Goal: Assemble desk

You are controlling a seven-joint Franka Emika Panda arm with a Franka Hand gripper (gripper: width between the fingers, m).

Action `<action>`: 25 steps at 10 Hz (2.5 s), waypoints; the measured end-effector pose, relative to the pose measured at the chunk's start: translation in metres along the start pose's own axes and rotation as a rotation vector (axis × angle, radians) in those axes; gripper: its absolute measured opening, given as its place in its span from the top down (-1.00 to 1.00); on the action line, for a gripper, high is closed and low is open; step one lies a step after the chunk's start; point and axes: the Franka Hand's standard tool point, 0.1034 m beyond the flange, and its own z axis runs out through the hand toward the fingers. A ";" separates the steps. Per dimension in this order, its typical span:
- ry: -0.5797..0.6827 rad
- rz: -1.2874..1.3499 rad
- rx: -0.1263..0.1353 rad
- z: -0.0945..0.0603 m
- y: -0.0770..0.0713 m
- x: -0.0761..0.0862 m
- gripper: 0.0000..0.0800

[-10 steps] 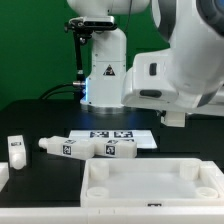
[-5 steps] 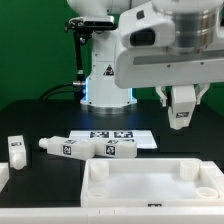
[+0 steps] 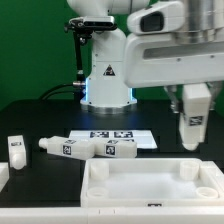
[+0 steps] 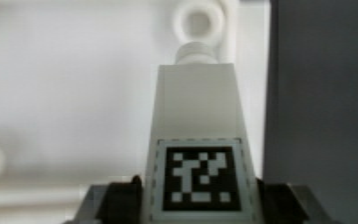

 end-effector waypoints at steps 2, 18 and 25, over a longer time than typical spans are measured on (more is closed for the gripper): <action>0.146 -0.032 -0.012 -0.001 -0.002 0.010 0.28; 0.365 -0.220 -0.084 0.042 -0.001 0.002 0.28; 0.347 -0.227 -0.080 0.051 -0.006 -0.002 0.28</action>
Offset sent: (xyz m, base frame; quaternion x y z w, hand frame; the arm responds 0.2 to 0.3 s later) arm 0.0000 0.0000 0.0000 0.0000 0.1938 0.0000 0.9810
